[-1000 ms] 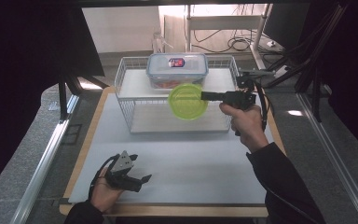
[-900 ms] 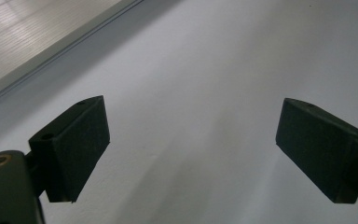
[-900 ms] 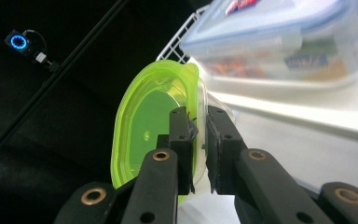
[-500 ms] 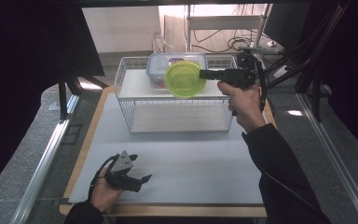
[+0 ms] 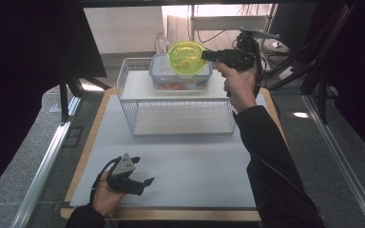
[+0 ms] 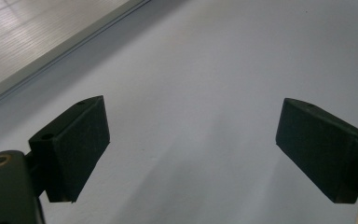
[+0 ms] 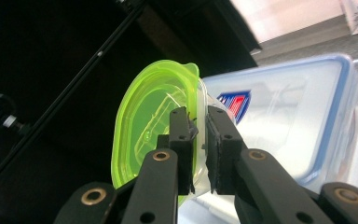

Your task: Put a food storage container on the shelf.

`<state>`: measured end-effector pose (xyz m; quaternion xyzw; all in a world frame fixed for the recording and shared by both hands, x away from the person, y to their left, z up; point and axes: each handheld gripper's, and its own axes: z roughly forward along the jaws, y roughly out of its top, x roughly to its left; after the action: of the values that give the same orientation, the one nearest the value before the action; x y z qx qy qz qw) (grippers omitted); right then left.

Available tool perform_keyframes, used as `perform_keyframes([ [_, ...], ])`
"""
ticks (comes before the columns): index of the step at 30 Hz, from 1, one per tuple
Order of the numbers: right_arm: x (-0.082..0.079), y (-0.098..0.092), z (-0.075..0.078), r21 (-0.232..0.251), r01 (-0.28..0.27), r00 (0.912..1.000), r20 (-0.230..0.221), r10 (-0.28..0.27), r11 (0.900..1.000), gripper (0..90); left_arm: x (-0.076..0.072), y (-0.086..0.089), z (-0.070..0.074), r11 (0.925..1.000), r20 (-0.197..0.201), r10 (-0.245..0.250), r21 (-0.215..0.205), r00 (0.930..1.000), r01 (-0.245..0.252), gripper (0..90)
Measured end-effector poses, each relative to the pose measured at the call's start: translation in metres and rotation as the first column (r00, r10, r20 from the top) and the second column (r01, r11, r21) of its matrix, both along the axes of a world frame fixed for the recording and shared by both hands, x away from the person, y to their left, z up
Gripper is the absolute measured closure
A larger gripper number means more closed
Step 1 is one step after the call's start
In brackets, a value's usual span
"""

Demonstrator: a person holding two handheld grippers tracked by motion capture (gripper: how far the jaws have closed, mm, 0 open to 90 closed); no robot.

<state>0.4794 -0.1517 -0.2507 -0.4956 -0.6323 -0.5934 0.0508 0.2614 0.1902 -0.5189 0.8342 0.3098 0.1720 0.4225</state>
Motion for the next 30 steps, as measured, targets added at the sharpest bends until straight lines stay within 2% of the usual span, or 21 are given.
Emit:
perform_keyframes([
  [12, 0.028, 0.023, -0.002, -0.012, 0.113, 0.9930, -0.035, -0.113, 0.994, 81.6, 0.000, 0.000, 0.000, 0.9999, -0.001, -0.012, -0.001, 0.9999, 0.012, 9.5],
  [14, 0.031, 0.026, -0.003, -0.008, 0.118, 0.9917, -0.050, -0.118, 0.993, 81.4, 0.000, 0.000, 0.000, 0.9999, -0.001, -0.014, -0.001, 0.9999, 0.014, 9.5],
  [18, 0.036, 0.030, -0.006, -0.004, 0.126, 0.9906, -0.052, -0.126, 0.992, 79.6, 0.000, 0.000, 0.000, 0.9998, -0.005, -0.018, -0.003, 0.9998, 0.018, 9.5],
  [21, 0.036, 0.033, -0.006, -0.013, 0.134, 0.9901, -0.040, -0.135, 0.991, 72.5, 0.000, -0.001, -0.001, 0.9998, -0.007, -0.021, -0.001, 0.9998, 0.021, 9.5],
  [25, 0.038, 0.034, -0.007, -0.010, 0.145, 0.9885, -0.042, -0.145, 0.989, 71.5, 0.000, -0.001, -0.001, 0.9997, -0.008, -0.023, -0.001, 0.9997, 0.023, 9.5],
  [30, 0.041, 0.033, -0.012, -0.014, 0.144, 0.9885, -0.046, -0.144, 0.990, 65.9, 0.000, -0.001, -0.001, 0.9997, -0.009, -0.025, 0.000, 0.9996, 0.025, 9.6],
])
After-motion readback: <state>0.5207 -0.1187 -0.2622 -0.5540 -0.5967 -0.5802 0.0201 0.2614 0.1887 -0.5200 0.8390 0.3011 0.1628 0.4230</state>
